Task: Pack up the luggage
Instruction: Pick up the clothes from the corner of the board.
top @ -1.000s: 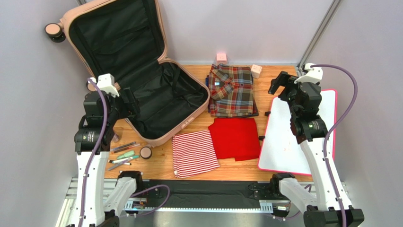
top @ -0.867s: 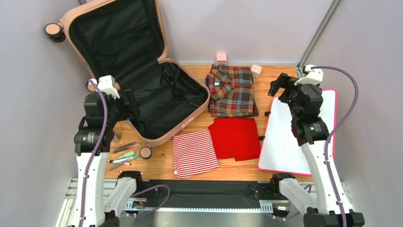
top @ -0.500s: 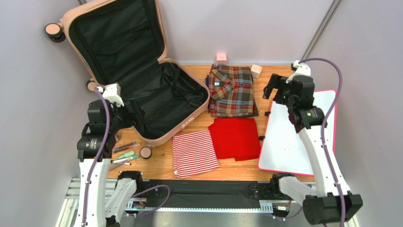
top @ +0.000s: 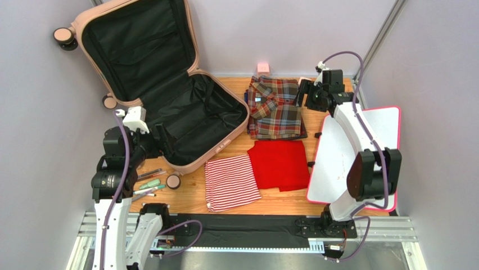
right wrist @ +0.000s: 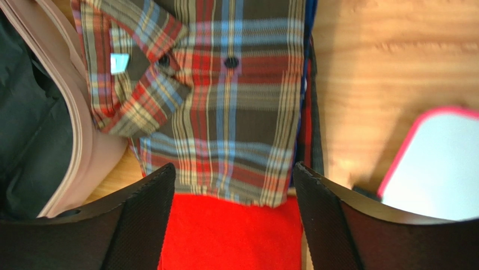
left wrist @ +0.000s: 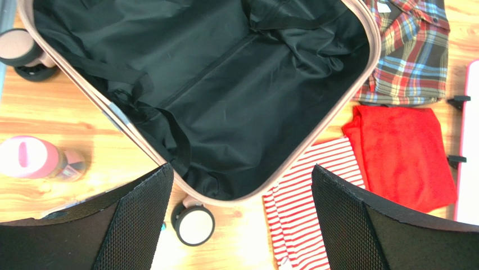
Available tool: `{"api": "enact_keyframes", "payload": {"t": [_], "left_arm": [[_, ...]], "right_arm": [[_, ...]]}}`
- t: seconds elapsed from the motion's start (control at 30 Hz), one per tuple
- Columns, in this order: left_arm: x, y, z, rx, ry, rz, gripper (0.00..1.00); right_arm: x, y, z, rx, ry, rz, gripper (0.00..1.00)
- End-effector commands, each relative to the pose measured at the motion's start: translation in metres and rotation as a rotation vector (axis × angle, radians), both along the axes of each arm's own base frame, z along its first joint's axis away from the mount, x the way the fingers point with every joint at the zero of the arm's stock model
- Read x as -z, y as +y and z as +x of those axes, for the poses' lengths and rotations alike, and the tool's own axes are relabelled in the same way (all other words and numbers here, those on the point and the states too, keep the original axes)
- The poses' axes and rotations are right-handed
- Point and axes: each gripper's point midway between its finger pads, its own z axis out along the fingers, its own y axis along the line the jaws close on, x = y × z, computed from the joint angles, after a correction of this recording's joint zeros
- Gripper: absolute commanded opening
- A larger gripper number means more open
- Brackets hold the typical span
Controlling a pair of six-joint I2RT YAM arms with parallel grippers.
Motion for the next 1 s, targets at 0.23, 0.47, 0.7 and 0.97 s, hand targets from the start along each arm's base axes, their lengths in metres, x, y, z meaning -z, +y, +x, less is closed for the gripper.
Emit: {"api": "enact_keyframes", "payload": {"t": [0.23, 0.47, 0.7, 0.97], "left_arm": [[0.007, -0.007, -0.009, 0.028, 0.007, -0.027, 0.98], [0.005, -0.004, -0.006, 0.015, 0.008, -0.015, 0.97], [0.008, -0.003, -0.006, 0.011, 0.018, -0.013, 0.97], [0.007, 0.0, -0.007, -0.004, 0.017, -0.005, 0.98]], "right_arm": [[0.02, -0.004, 0.085, -0.041, -0.015, 0.084, 0.71], [0.059, -0.002, 0.105, -0.056, 0.046, 0.088, 0.68], [0.082, -0.001, 0.112, -0.061, 0.081, 0.091, 0.67], [0.095, 0.005, 0.11, -0.087, 0.111, 0.121, 0.56]]}}
